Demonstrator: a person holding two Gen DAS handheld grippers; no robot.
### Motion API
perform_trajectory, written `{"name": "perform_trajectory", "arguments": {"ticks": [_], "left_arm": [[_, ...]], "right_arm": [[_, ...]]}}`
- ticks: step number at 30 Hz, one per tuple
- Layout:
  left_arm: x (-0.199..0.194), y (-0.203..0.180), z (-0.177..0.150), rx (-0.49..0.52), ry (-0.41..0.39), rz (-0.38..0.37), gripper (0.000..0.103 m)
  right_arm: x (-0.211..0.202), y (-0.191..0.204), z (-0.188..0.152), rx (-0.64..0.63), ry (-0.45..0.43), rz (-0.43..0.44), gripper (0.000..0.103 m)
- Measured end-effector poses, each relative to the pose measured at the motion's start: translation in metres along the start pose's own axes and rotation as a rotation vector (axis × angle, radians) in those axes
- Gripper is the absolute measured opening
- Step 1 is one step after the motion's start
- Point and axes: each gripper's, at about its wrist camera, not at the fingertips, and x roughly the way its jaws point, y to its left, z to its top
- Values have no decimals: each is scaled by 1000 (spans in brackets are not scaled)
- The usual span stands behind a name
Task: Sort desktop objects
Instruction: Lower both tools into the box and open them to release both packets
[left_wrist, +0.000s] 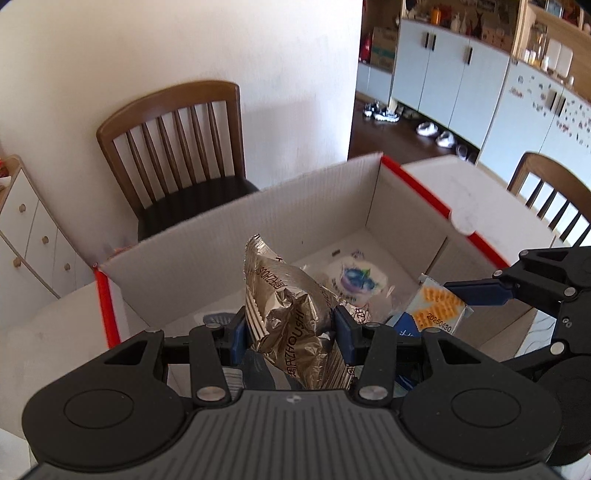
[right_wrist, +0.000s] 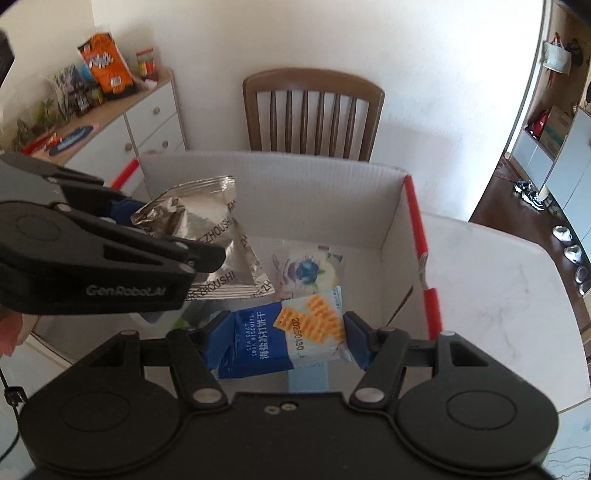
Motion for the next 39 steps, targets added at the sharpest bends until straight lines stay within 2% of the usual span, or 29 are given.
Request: {"name": "perform_trajectory", "arguments": {"ticks": [11, 17, 21, 24, 25, 37, 39], "left_arm": [[28, -9, -3, 70, 95, 64, 46], [37, -8, -6, 56, 133, 58, 47], [33, -7, -6, 41, 119, 64, 50], [26, -6, -4, 20, 90, 56, 71], [24, -5, -2, 14, 82, 53, 72], [-3, -8, 1, -6, 35, 59, 72], [-10, -8, 0, -9, 26, 62, 72]], "right_arm": [[19, 2, -2, -12, 59, -12, 63], [22, -1, -6, -3, 69, -14, 64], [21, -3, -7, -4, 73, 0, 67], [18, -2, -7, -4, 61, 8, 69], [18, -2, -7, -2, 62, 13, 69], [-3, -4, -5, -1, 26, 52, 76], [-5, -1, -4, -22, 19, 31, 76]]}}
